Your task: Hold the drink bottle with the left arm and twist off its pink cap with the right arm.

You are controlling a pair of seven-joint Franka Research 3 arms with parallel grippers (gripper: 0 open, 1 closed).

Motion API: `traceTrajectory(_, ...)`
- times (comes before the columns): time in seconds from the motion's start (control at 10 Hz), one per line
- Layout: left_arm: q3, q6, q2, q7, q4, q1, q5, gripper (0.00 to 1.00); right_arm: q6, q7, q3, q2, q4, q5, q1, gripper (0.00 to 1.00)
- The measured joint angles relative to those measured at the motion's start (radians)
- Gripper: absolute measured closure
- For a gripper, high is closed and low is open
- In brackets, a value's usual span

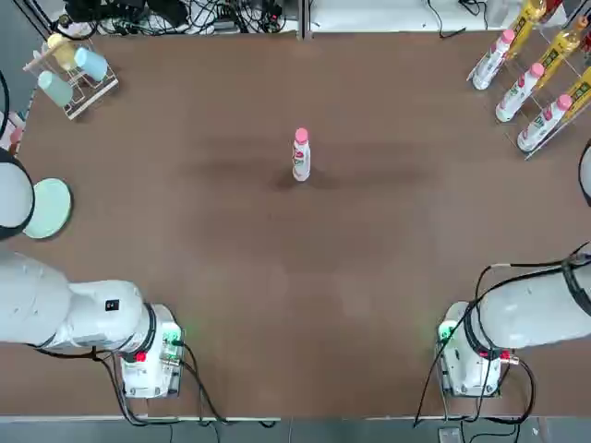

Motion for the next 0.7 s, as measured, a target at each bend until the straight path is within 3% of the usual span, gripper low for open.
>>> traceTrajectory(0.4,-0.001,0.0,0.011,0.062,0.0,0.0,-0.005,0.0,0.0,0.0,0.0,0.0,0.0,0.0,0.0,0.0)
traceTrajectory(0.7,-0.01,0.021,0.052,0.153,0.001,-0.001,-0.117,0.0,0.0,0.0,0.0,0.0,0.0,0.0,-0.001,0.0)
